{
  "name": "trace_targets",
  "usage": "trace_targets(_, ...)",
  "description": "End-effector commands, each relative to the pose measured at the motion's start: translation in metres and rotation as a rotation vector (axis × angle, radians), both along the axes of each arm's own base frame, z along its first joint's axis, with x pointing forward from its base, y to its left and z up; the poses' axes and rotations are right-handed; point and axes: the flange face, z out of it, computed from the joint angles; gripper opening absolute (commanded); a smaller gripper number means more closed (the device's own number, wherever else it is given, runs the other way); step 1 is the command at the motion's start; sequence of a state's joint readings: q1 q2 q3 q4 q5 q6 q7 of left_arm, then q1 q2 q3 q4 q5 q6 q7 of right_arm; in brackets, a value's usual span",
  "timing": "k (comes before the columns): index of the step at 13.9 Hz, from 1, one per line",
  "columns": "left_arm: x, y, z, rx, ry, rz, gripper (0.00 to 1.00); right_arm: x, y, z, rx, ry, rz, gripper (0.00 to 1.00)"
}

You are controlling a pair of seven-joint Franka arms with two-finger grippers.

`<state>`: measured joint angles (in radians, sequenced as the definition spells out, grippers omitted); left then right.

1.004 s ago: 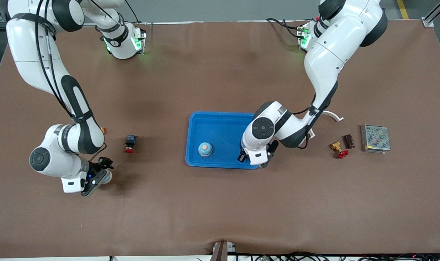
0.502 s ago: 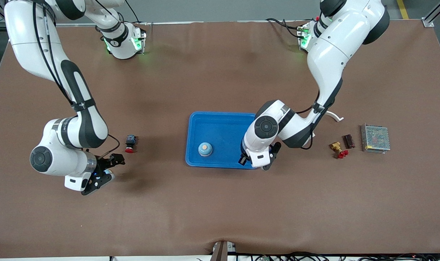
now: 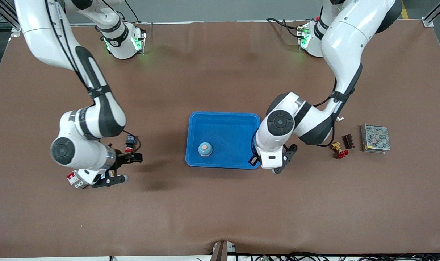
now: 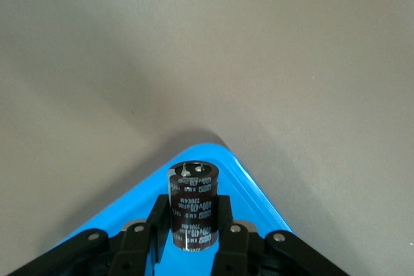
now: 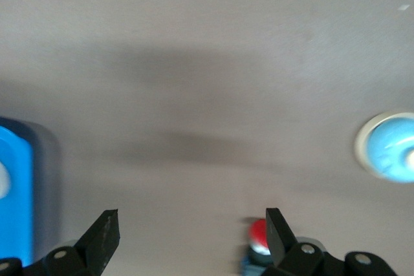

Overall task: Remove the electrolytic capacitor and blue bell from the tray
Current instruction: 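Set the bell on the table while the left gripper grasps the capacitor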

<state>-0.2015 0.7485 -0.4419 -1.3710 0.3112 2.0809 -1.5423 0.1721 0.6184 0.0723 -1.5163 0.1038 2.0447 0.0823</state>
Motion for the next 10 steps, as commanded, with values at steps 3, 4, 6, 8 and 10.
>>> trace_targets(3, 0.008, 0.036, 0.03, 0.029, 0.018, -0.055, 0.0, -0.023, 0.066, 0.016, -0.023, 0.01, -0.196, 1.0)
trace_targets(4, 0.007, 0.04, 0.035, 0.037, 0.031, -0.079, 0.0, -0.027, 0.078, 0.016, -0.027, 0.013, -0.219, 1.0)
trace_targets(6, 0.015, 0.067, 0.037, 0.047, 0.062, -0.062, 0.0, -0.033, 0.098, 0.018, -0.03, 0.009, -0.257, 1.0)
trace_targets(8, 0.019, 0.084, 0.037, 0.062, 0.086, -0.044, 0.0, -0.038, 0.115, 0.017, -0.03, 0.0, -0.289, 1.0)
trace_targets(10, 0.023, 0.106, 0.036, 0.075, 0.11, -0.072, 0.0, -0.046, 0.135, 0.017, -0.032, -0.003, -0.318, 1.0)
